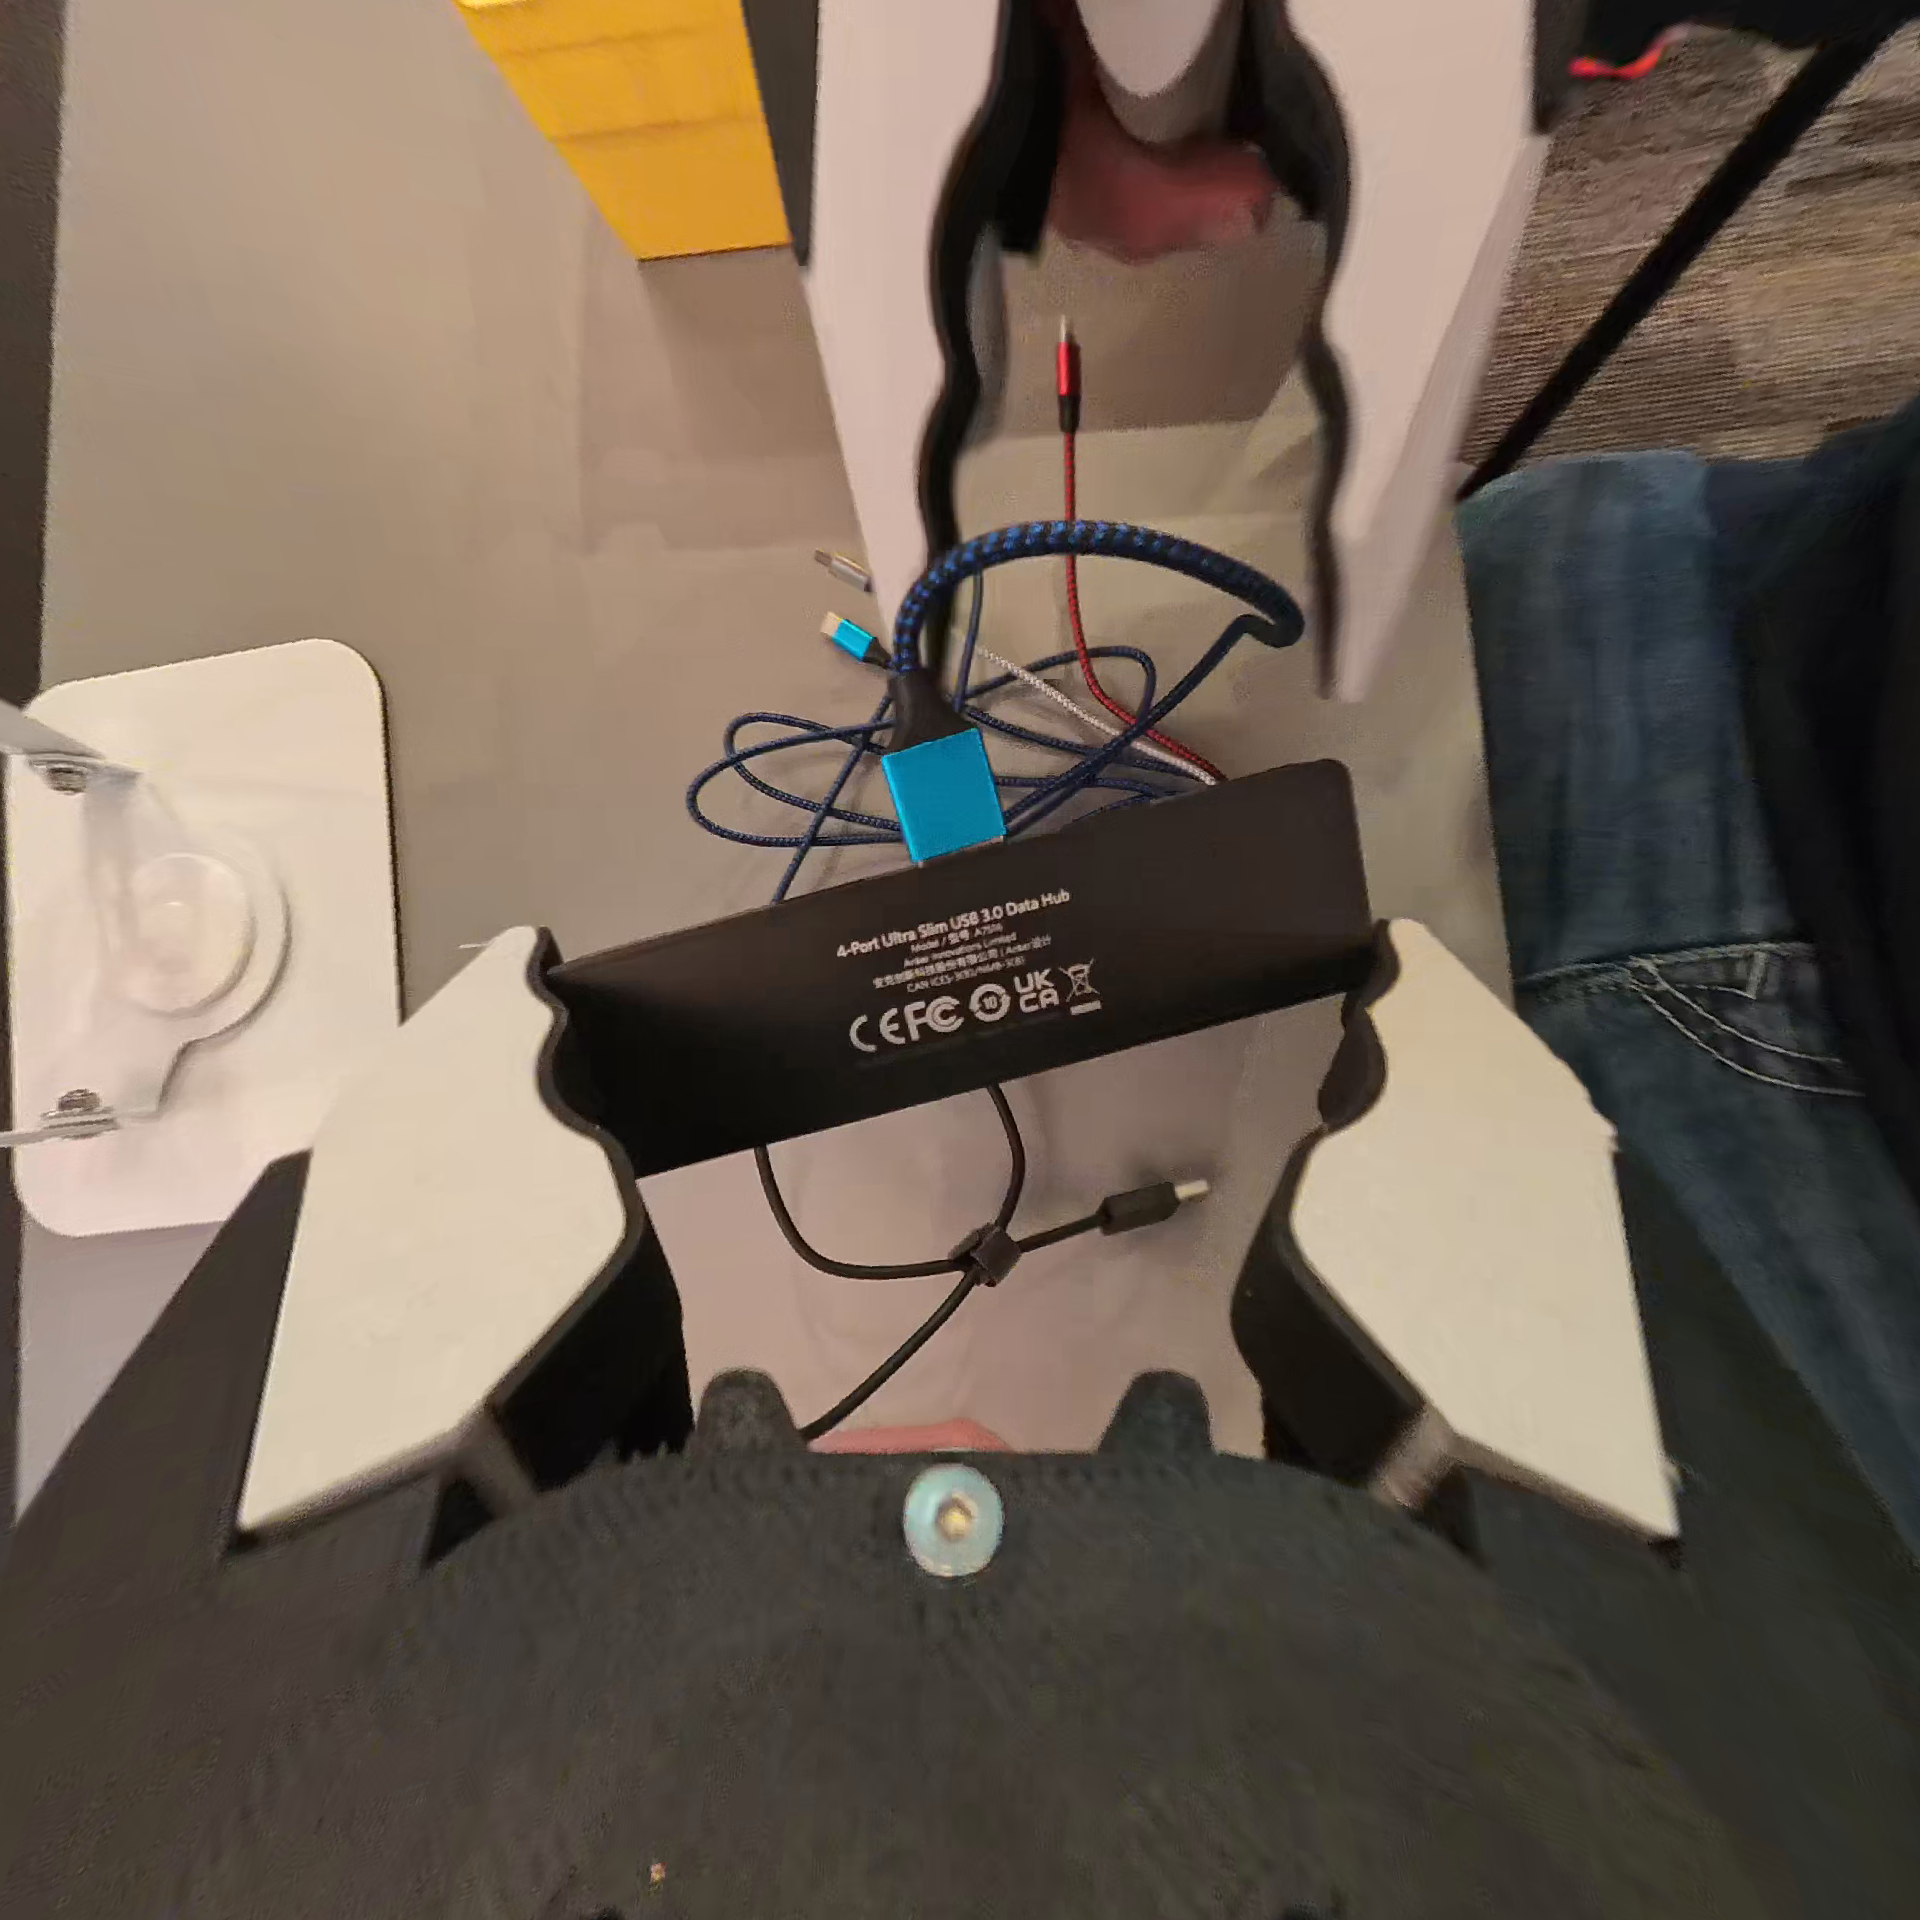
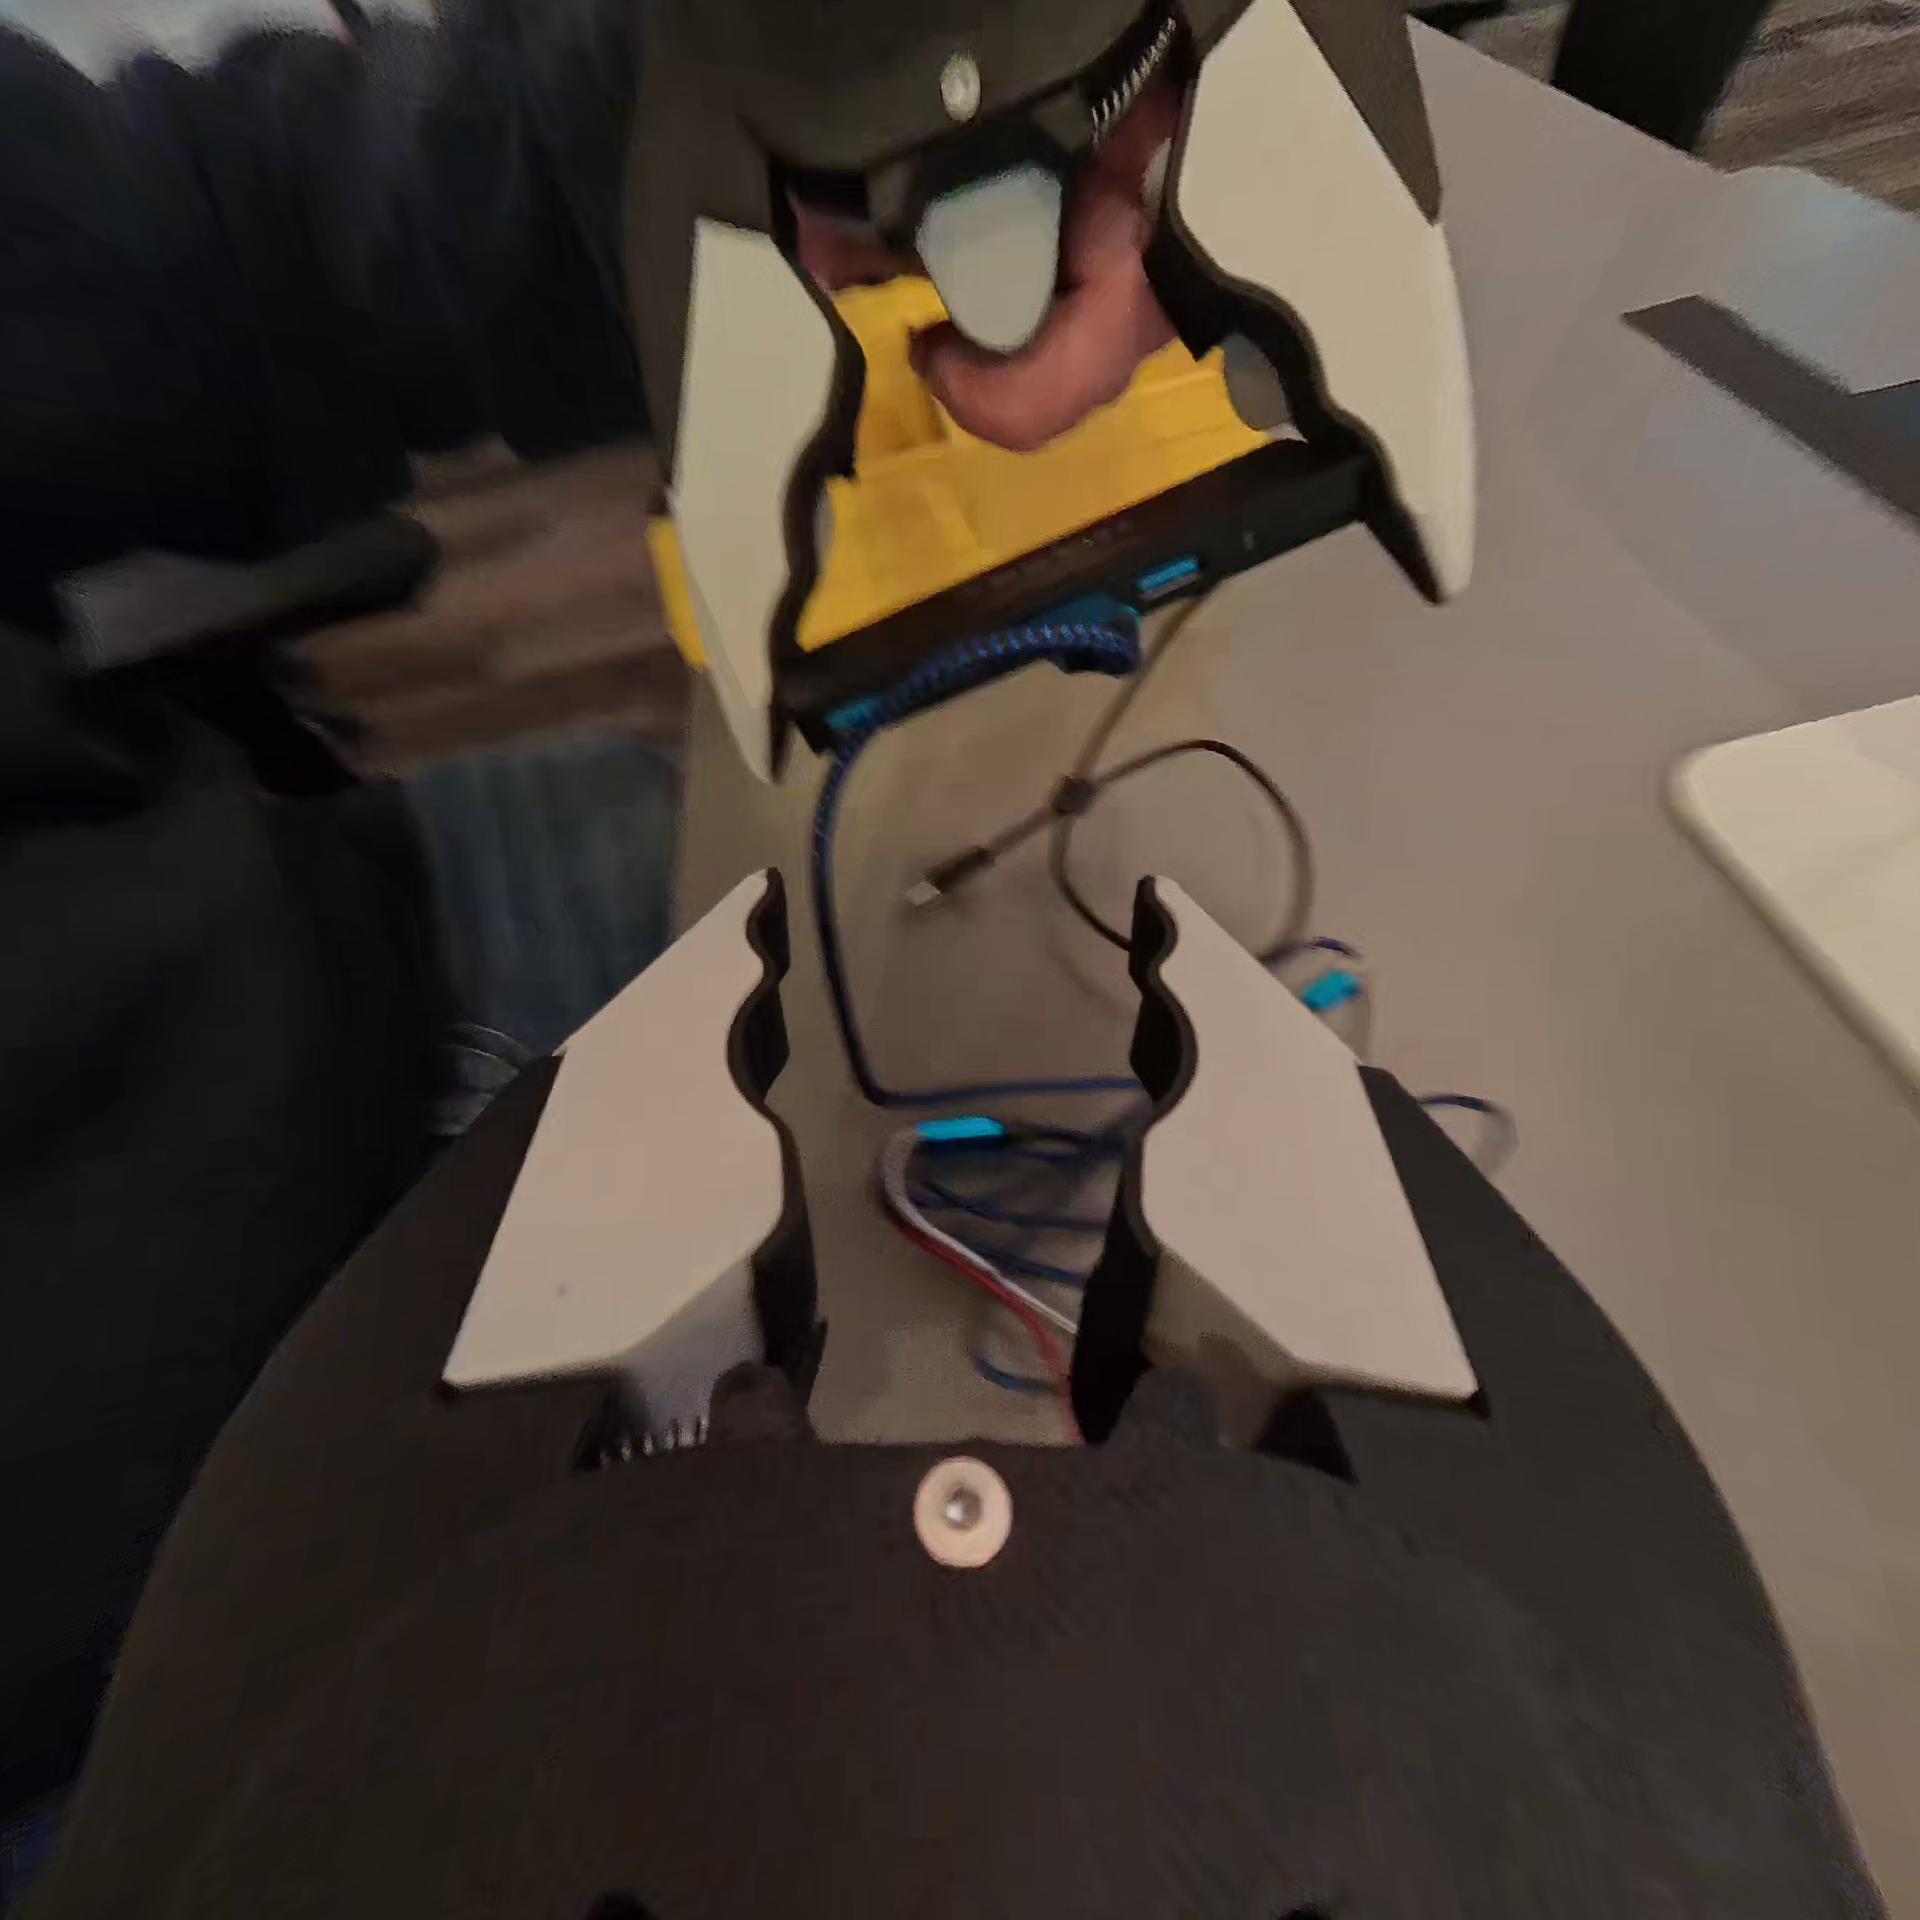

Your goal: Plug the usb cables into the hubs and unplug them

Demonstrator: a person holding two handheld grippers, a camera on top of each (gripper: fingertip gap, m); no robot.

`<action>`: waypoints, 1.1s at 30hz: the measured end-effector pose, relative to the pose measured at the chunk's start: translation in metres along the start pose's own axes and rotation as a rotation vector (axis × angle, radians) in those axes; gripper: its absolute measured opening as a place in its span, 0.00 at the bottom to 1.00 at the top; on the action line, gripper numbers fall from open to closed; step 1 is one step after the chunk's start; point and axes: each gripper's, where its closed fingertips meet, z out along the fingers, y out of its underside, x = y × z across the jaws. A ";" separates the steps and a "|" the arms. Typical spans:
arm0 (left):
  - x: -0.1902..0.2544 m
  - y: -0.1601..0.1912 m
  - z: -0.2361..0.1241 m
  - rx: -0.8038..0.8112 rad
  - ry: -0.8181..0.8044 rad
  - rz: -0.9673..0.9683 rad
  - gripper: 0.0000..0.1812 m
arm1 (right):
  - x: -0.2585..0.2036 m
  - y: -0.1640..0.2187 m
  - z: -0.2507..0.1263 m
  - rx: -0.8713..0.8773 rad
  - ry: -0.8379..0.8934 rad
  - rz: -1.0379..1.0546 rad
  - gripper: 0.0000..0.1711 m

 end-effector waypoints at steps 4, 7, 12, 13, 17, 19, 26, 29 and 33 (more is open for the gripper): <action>0.006 -0.002 -0.008 0.010 0.100 0.002 0.74 | 0.022 -0.011 -0.003 -0.077 0.254 -0.319 0.38; 0.011 -0.006 -0.011 0.027 0.175 0.010 0.74 | 0.029 -0.022 0.007 -0.083 0.355 -0.571 0.34; 0.021 -0.005 -0.008 -0.020 0.261 0.042 0.74 | 0.031 -0.033 0.019 -0.141 0.481 -0.867 0.33; 0.022 -0.004 -0.007 -0.033 0.270 0.052 0.74 | 0.029 -0.033 0.024 -0.155 0.490 -0.917 0.31; 0.028 0.002 -0.003 -0.049 0.338 0.038 0.74 | 0.035 -0.035 0.024 -0.217 0.568 -1.034 0.16; 0.032 0.003 -0.003 -0.047 0.365 0.033 0.74 | 0.034 -0.037 0.024 -0.234 0.603 -1.099 0.13; 0.043 0.010 0.001 -0.091 0.451 0.022 0.74 | 0.029 -0.030 0.028 -0.277 0.575 -1.176 0.06; 0.047 0.011 0.001 -0.109 0.491 0.016 0.74 | 0.026 -0.026 0.029 -0.298 0.542 -1.171 0.05; 0.048 0.010 0.002 -0.109 0.509 0.002 0.74 | 0.027 -0.025 0.029 -0.299 0.547 -1.165 0.05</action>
